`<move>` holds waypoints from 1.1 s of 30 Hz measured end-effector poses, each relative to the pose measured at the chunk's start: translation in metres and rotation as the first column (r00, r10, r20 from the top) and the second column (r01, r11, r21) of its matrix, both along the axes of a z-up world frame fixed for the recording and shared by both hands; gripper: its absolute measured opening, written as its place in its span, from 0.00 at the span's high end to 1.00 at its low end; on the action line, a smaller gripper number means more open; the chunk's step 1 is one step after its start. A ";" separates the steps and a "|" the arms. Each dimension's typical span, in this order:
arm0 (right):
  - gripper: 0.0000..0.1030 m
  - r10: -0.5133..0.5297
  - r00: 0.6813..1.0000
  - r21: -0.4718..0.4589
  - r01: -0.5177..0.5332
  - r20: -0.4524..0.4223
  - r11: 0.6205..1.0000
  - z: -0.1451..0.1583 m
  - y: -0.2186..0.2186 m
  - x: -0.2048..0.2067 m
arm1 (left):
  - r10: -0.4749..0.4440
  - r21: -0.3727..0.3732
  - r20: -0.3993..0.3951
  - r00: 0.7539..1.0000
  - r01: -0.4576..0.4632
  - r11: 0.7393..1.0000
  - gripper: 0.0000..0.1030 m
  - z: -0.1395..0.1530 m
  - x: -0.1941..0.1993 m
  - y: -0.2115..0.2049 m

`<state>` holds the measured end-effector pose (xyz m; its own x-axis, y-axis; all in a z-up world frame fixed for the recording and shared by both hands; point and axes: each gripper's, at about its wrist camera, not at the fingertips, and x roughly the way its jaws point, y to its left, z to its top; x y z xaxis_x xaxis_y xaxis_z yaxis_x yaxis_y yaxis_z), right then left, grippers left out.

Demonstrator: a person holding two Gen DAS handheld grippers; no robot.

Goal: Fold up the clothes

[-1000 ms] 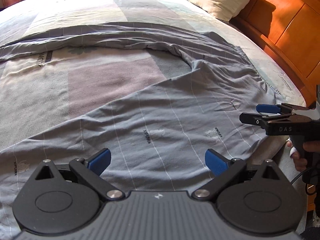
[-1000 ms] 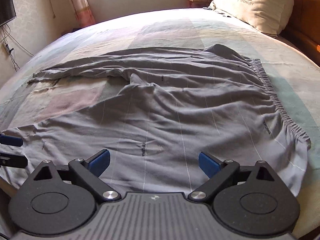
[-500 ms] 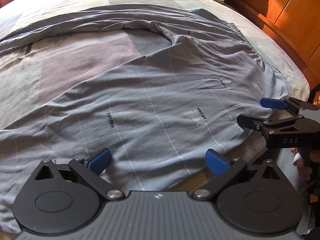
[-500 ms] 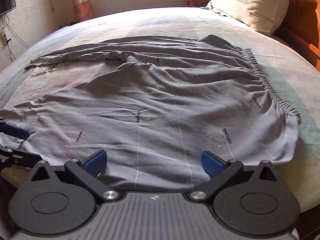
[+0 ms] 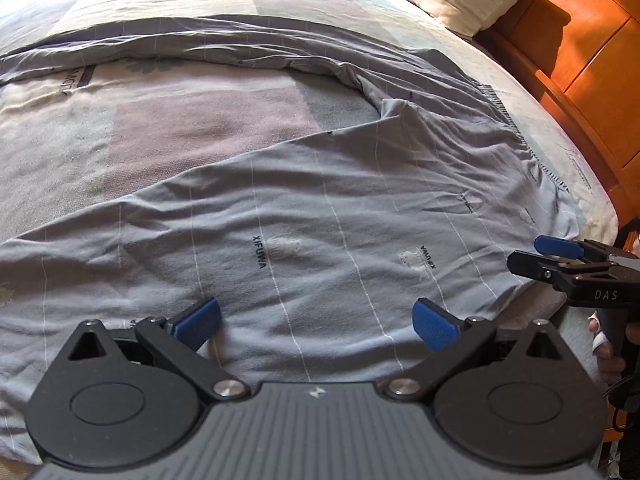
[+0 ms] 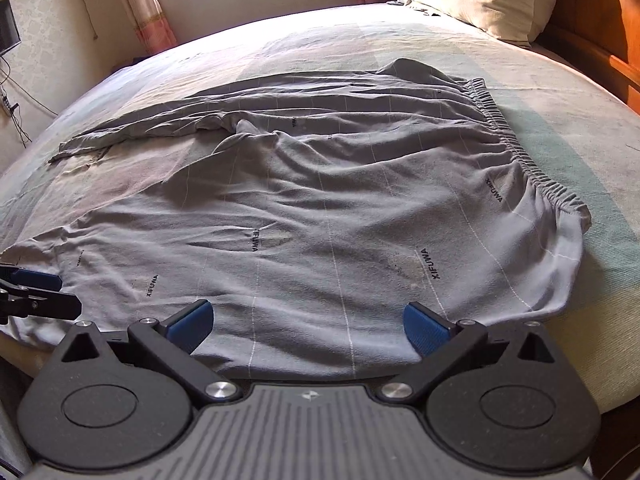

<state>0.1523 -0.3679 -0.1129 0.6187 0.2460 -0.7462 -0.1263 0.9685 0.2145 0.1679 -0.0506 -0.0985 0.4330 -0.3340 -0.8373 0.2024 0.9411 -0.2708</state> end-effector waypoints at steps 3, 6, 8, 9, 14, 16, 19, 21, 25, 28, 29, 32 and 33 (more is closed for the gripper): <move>0.00 0.008 1.000 0.029 -0.008 -0.014 1.000 0.010 -0.007 0.010 | 0.019 -0.003 0.004 1.000 -0.019 1.000 0.01 0.008 0.008 0.007; 0.00 0.052 0.998 0.004 -0.052 0.019 0.999 0.029 -0.008 0.028 | 0.040 -0.023 0.033 0.999 -0.039 0.999 0.01 0.020 0.021 0.016; 0.00 0.105 0.994 -0.008 -0.104 0.043 0.995 0.043 -0.007 0.048 | 0.055 -0.048 0.043 0.998 -0.052 0.997 0.01 0.027 0.032 0.024; 0.01 0.140 0.989 -0.010 -0.139 0.049 0.990 0.050 -0.005 0.061 | 0.062 -0.056 0.049 0.997 -0.059 0.997 0.01 0.030 0.037 0.029; 0.40 0.331 0.943 -0.024 -0.330 0.036 0.944 0.068 0.017 0.137 | 0.122 -0.034 0.073 0.990 -0.120 0.992 0.01 0.036 0.072 0.053; 0.49 0.398 0.917 -0.035 -0.397 0.023 0.917 0.071 0.029 0.171 | 0.158 -0.038 0.064 0.985 -0.156 0.987 0.01 0.035 0.089 0.068; 0.55 0.479 0.878 -0.043 -0.479 0.004 0.877 0.070 0.052 0.220 | 0.206 -0.054 0.051 0.977 -0.203 0.978 0.01 0.031 0.112 0.094; 0.55 0.526 0.850 -0.042 -0.526 -0.010 0.849 0.067 0.070 0.252 | 0.238 -0.063 0.047 0.970 -0.235 0.970 0.01 0.029 0.127 0.111; 0.55 0.618 0.786 -0.056 -0.619 -0.034 0.784 0.060 0.109 0.315 | 0.276 -0.083 0.038 0.960 -0.273 0.959 0.01 0.018 0.147 0.133; 0.55 0.658 0.751 -0.071 -0.660 -0.054 0.748 0.050 0.133 0.358 | 0.270 -0.076 0.026 0.962 -0.268 0.960 0.01 0.007 0.156 0.137; 0.55 0.666 0.743 -0.074 -0.669 -0.061 0.739 0.046 0.139 0.371 | 0.249 -0.060 0.034 0.968 -0.246 0.967 0.01 0.006 0.158 0.134; 0.55 0.690 0.720 -0.095 -0.694 -0.077 0.713 0.033 0.148 0.398 | 0.182 -0.011 0.054 0.982 -0.182 0.983 0.01 0.002 0.163 0.127; 0.54 0.701 0.708 -0.095 -0.706 -0.086 0.702 0.030 0.149 0.404 | 0.160 0.006 0.060 0.985 -0.160 0.987 0.01 0.001 0.164 0.124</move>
